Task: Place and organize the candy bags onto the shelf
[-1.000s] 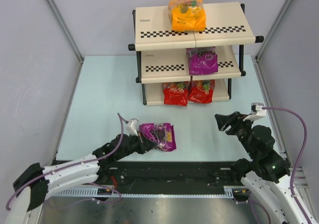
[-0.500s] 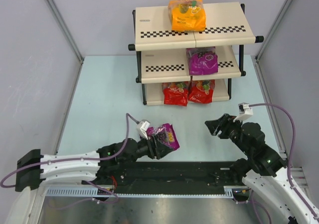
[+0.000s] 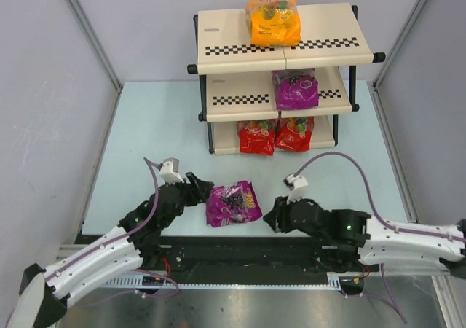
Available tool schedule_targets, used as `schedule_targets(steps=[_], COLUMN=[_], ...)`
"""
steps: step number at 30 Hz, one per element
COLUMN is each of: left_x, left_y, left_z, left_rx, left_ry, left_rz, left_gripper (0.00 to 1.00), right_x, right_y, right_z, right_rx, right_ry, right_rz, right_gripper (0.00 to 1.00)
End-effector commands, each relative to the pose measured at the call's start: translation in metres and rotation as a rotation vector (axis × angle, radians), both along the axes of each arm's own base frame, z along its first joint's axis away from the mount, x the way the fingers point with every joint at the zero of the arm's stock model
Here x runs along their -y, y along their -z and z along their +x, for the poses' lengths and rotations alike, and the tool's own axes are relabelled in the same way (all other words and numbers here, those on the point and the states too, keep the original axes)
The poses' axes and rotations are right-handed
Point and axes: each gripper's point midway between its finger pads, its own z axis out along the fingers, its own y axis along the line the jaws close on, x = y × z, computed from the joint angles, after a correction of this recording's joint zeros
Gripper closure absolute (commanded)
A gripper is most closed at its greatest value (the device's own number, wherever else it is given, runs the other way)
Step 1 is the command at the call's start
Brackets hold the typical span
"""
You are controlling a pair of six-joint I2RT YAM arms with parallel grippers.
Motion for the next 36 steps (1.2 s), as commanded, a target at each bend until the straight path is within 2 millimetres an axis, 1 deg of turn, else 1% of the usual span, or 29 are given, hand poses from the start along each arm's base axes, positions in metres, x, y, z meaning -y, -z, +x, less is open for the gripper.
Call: schedule_targets(steps=[1, 2, 3, 4, 5, 6, 7, 8, 9, 10, 11, 13, 14, 15, 17, 21, 23, 24, 26, 27, 29, 30, 31, 32, 33, 34, 35, 36], left_x=[-0.026, -0.028, -0.029, -0.033, -0.034, -0.035, -0.036, -0.036, -0.035, -0.032, -0.03, -0.023, -0.021, -0.016, -0.009, -0.005, -0.001, 0.003, 0.008, 0.015, 0.018, 0.023, 0.023, 0.025, 0.029, 0.029, 0.031, 0.034], left_y=[0.027, 0.03, 0.031, 0.036, 0.038, 0.041, 0.043, 0.045, 0.045, 0.04, 0.048, 0.046, 0.056, 0.055, 0.058, 0.068, 0.068, 0.066, 0.067, 0.065, 0.07, 0.072, 0.076, 0.075, 0.077, 0.081, 0.079, 0.085], left_z=[0.016, 0.019, 0.022, 0.029, 0.031, 0.034, 0.04, 0.042, 0.044, 0.05, 0.051, 0.057, 0.058, 0.061, 0.061, 0.059, 0.058, 0.058, 0.053, 0.049, 0.043, 0.036, 0.031, 0.028, 0.02, 0.014, 0.01, -0.001], left_rx=[-0.06, -0.066, -0.07, -0.08, -0.085, -0.095, -0.099, -0.102, -0.097, -0.077, -0.096, -0.092, -0.12, -0.118, -0.126, -0.137, -0.133, -0.117, -0.107, -0.087, -0.084, -0.086, -0.093, -0.086, -0.091, -0.099, -0.095, -0.115], left_ry=[-0.065, -0.079, -0.086, -0.11, -0.119, -0.124, -0.137, -0.138, -0.136, -0.13, -0.123, -0.098, -0.086, -0.07, -0.038, -0.01, 0.015, 0.034, 0.076, 0.128, 0.164, 0.207, 0.222, 0.235, 0.261, 0.267, 0.275, 0.293], left_rz=[0.081, 0.086, 0.09, 0.097, 0.102, 0.109, 0.109, 0.113, 0.114, 0.093, 0.112, 0.118, 0.141, 0.142, 0.139, 0.144, 0.137, 0.125, 0.116, 0.111, 0.132, 0.139, 0.145, 0.143, 0.143, 0.147, 0.14, 0.136], left_gripper=[0.34, 0.34, 0.34, 0.34, 0.36, 0.37, 0.4, 0.51, 0.58, 0.67, 0.81, 0.91, 0.97, 1.0, 1.0, 1.0, 1.0, 1.0, 1.0, 1.0, 1.0, 1.0, 1.0, 1.0, 1.0, 1.0, 1.0, 1.0], right_x=[-0.036, -0.042, -0.052, -0.056, -0.061, -0.064, -0.066, -0.067, -0.069, -0.07, -0.07, -0.074, -0.076, -0.076, -0.075, -0.071, -0.07, -0.068, -0.065, -0.065, -0.063, -0.061, -0.058, -0.055, -0.054, -0.053, -0.049, -0.047], right_y=[-0.001, 0.01, 0.01, 0.013, 0.021, 0.022, 0.024, 0.027, 0.031, 0.033, 0.035, 0.04, 0.042, 0.049, 0.057, 0.071, 0.079, 0.081, 0.088, 0.088, 0.087, 0.087, 0.086, 0.086, 0.083, 0.082, 0.08, 0.079], right_z=[0.0, -0.003, -0.007, -0.01, -0.012, -0.012, -0.013, -0.013, -0.013, -0.013, -0.012, -0.013, -0.01, -0.01, -0.007, -0.002, 0.0, 0.003, 0.008, 0.014, 0.02, 0.024, 0.032, 0.037, 0.042, 0.045, 0.055, 0.06], right_rx=[0.009, -0.006, -0.01, -0.013, -0.028, -0.032, -0.038, -0.044, -0.048, -0.052, -0.057, -0.072, -0.078, -0.082, -0.098, -0.131, -0.145, -0.148, -0.154, -0.152, -0.142, -0.137, -0.139, -0.126, -0.12, -0.122, -0.117, -0.106], right_ry=[0.066, 0.054, 0.033, 0.021, 0.017, 0.018, 0.017, 0.021, 0.023, 0.023, 0.025, 0.015, 0.021, 0.021, 0.029, 0.046, 0.054, 0.064, 0.079, 0.092, 0.09, 0.095, 0.116, 0.116, 0.122, 0.117, 0.138, 0.133], right_rz=[0.065, 0.036, 0.053, 0.048, 0.032, 0.04, 0.039, 0.033, 0.024, 0.021, 0.019, 0.012, 0.013, -0.009, -0.027, -0.066, -0.086, -0.094, -0.113, -0.109, -0.115, -0.117, -0.116, -0.123, -0.119, -0.113, -0.108, -0.112], right_gripper=[0.66, 0.72, 0.81, 0.86, 0.9, 0.97, 0.99, 1.0, 1.0, 1.0, 1.0, 1.0, 1.0, 1.0, 1.0, 1.0, 1.0, 1.0, 1.0, 1.0, 1.0, 1.0, 1.0, 1.0, 1.0, 1.0, 1.0, 1.0])
